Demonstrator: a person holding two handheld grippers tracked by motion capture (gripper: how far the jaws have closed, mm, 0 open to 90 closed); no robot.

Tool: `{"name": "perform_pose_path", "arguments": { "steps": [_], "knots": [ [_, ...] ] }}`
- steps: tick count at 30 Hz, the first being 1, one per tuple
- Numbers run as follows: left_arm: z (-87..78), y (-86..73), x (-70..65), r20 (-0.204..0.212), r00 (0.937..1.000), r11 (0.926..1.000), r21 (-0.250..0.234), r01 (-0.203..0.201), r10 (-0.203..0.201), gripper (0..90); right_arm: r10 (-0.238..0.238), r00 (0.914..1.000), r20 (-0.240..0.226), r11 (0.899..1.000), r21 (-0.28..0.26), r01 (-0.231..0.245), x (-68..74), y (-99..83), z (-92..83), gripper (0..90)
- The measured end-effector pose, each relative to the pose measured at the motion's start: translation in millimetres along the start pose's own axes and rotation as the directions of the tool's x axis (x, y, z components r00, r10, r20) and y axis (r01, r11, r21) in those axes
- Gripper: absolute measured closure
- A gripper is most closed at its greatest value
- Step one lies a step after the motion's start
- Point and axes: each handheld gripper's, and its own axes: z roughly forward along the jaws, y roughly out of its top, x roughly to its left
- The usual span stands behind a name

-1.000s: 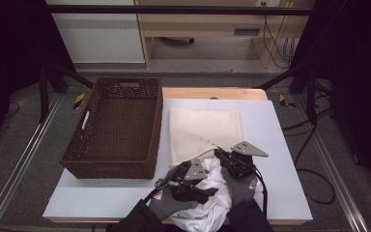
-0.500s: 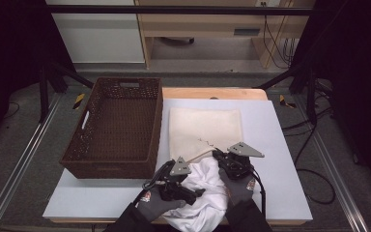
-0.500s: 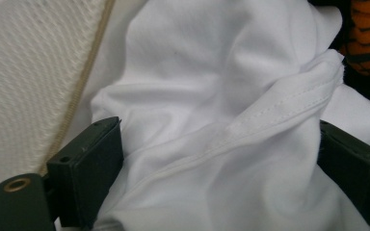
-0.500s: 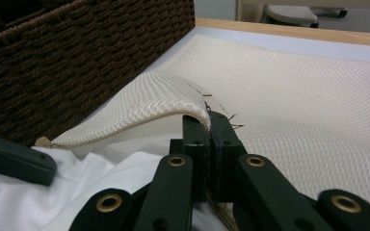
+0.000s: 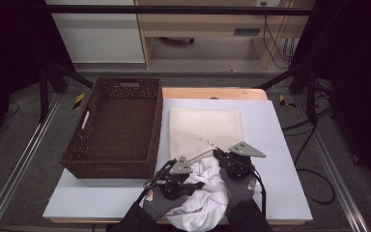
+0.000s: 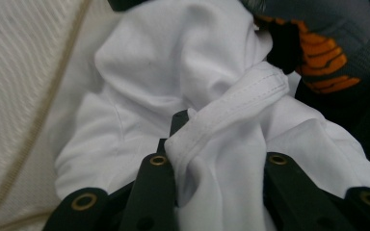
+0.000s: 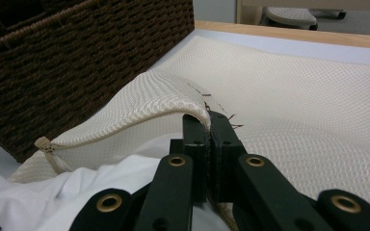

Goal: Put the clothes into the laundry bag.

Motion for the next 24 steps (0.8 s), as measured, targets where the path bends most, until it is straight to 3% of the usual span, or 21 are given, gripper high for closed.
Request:
{"name": "perform_pose_path", "arguments": {
  "steps": [5, 9, 14, 18, 22, 24],
  "knots": [
    [8.0, 19.4, 1.1, -0.059, 0.9961, 0.9978, 0.017, -0.064, 0.065, 75.7, 0.004, 1.0, 0.002, 0.999, -0.032, -0.004, -1.2, 4.0, -7.0, 87.8],
    [22.5, 21.7, 6.6, -0.129, 0.9867, 0.9951, 0.001, -0.099, 0.099, 75.0, 0.008, 0.9999, 0.011, 0.999, -0.054, -0.008, -2.8, 6.8, -12.4, 87.9],
    [30.9, 13.3, 14.5, -0.1, 0.9922, 0.9971, -0.009, -0.076, 0.074, 61.8, 0.01, 0.9999, 0.01, 0.999, -0.041, -0.01, -4.6, 5.2, -11.4, 87.9],
    [26.9, 11.3, 13.2, -0.097, 0.9919, 0.9964, -0.012, -0.084, 0.082, 42.6, 0.0, 1.0, 0.009, 0.999, -0.034, 0.0, -2.0, 4.9, -9.0, 87.8],
    [12.4, 11.9, 8.6, -0.076, 0.9945, 0.9966, -0.033, -0.076, 0.073, 28.4, -0.006, 0.9999, 0.012, 0.999, -0.031, 0.006, -1.8, 5.0, -9.4, 87.8],
    [-4.5, 12.6, 2.0, -0.08, 0.9929, 0.9943, -0.053, -0.093, 0.088, 24.7, -0.006, 0.9999, 0.012, 0.999, -0.031, 0.006, -2.2, 4.9, -9.2, 87.8]
  ]
}}
